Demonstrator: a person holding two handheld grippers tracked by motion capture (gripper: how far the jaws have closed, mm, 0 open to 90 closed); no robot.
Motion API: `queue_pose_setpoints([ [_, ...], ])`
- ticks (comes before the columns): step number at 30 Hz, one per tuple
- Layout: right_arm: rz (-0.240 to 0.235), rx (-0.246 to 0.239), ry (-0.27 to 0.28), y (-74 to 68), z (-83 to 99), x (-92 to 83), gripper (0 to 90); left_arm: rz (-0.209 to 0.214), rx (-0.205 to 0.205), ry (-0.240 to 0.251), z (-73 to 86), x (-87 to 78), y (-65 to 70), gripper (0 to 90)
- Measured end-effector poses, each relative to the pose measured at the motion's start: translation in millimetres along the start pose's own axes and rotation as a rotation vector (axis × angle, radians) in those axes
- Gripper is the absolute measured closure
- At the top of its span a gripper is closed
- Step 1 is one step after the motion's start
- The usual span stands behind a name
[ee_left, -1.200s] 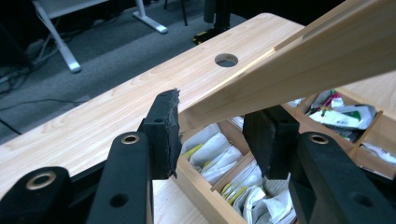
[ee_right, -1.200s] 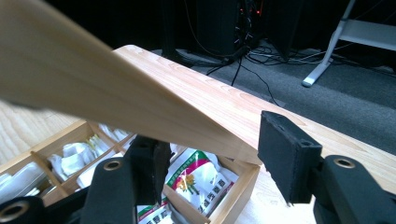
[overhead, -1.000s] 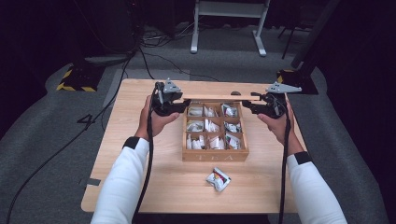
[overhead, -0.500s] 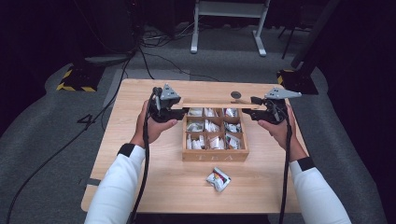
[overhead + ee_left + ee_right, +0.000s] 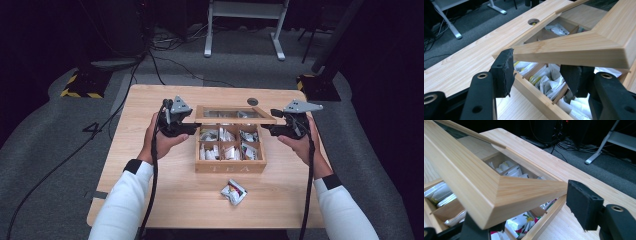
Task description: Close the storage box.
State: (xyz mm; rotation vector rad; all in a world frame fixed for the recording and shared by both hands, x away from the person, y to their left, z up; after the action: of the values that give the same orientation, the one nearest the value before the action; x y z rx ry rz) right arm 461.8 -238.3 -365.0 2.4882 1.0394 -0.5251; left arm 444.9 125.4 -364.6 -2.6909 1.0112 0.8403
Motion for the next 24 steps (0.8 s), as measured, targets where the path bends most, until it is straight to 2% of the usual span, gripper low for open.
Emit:
queue_pose_setpoints([
  [12,-0.022,-0.007,0.005,-9.6,9.6,-7.4,35.5,-0.003,0.019,-0.006,13.7,-6.1,2.0,44.8],
  [24,-0.046,-0.033,0.004,-25.5,15.7,-10.3,32.9,0.006,0.018,-0.015,26.3,-5.0,3.9,44.8],
])
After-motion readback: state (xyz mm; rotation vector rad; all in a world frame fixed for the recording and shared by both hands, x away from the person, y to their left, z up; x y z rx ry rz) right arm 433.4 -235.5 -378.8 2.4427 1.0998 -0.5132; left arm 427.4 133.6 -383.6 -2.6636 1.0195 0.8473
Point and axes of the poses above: each handheld gripper's, and its own axes: x roughly forward along the jaws, z roughly out of its underside, y roughly to its right, the point moved 1 cm from there along x, roughly forward along the jaws, and after that the axes turned 8 degrees about -x, right-handed, at the moved point
